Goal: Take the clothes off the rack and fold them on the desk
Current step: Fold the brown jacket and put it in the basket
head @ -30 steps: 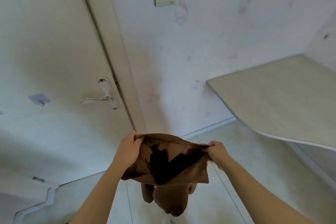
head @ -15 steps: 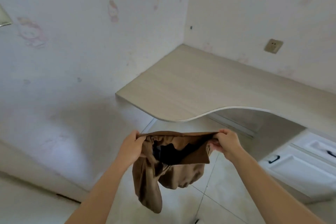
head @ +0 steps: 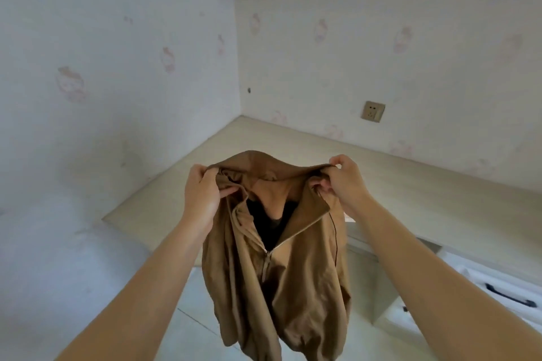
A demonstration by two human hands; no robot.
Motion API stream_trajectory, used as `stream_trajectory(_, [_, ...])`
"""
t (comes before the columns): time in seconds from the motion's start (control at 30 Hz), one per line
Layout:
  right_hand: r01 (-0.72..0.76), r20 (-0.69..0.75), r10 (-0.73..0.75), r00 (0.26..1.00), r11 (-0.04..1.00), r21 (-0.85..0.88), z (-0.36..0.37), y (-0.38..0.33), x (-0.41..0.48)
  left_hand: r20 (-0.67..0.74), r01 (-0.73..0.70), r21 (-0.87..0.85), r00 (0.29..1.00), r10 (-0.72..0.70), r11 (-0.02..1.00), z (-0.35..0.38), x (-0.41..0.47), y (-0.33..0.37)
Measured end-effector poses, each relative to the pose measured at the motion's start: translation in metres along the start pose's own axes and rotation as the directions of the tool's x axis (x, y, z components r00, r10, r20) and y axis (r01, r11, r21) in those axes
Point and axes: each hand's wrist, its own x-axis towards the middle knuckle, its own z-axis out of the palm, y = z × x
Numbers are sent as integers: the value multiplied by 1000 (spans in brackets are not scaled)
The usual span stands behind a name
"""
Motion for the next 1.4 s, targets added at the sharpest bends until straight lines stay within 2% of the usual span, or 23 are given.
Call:
stream_trajectory(0.13, [157, 96, -158, 983, 987, 11, -9, -54, 54, -6, -150, -29, 989, 150, 988, 56, 33, 48])
stream_trajectory(0.3, [335, 68, -338, 939, 940, 58, -10, -125, 121, 125, -274, -104, 950, 286, 956, 109, 95, 111])
stream_trajectory(0.4, [408, 51, -410, 910, 912, 48, 1, -161, 170, 152, -339, -78, 925, 347, 937, 139, 143, 138])
stream_trajectory(0.57, [452, -45, -450, 892, 888, 81, 33, -206, 267, 163, -450, -85, 874, 458, 889, 178, 237, 173])
stream_trajectory(0.77, [464, -69, -460, 885, 883, 70, 94, -233, 372, 119, -501, -61, 855, 504, 863, 205, 357, 187])
stream_trajectory(0.83, [440, -53, -437, 898, 896, 62, 111, -230, 404, 116, -492, -3, 864, 489, 870, 209, 395, 179])
stream_trajectory(0.9, [429, -45, -428, 903, 903, 23, 131, -221, 443, 119, -510, 130, 859, 497, 850, 213, 441, 164])
stream_trajectory(1.03, [448, 40, -446, 894, 889, -91, 169, -183, 505, 173, -563, 404, 821, 544, 721, 213, 519, 115])
stream_trajectory(1.13, [387, 256, -329, 909, 893, -228, 193, -130, 547, 271, -526, 621, 840, 470, 581, 209, 553, 54])
stream_trajectory(1.23, [160, 414, 40, 910, 885, -437, 205, -60, 569, 375, -432, 849, 898, 229, 304, 198, 557, -39])
stream_trajectory(1.3, [78, 472, 215, 855, 847, -527, 202, -13, 563, 412, -413, 908, 911, 25, 64, 186, 537, -98])
stream_trajectory(1.33, [72, 497, 280, 822, 813, -577, 198, 10, 555, 410, -411, 912, 909, -72, 1, 182, 521, -124])
stream_trajectory(1.4, [101, 534, 369, 761, 746, -659, 181, 60, 528, 426, -436, 900, 886, -185, -17, 170, 479, -170])
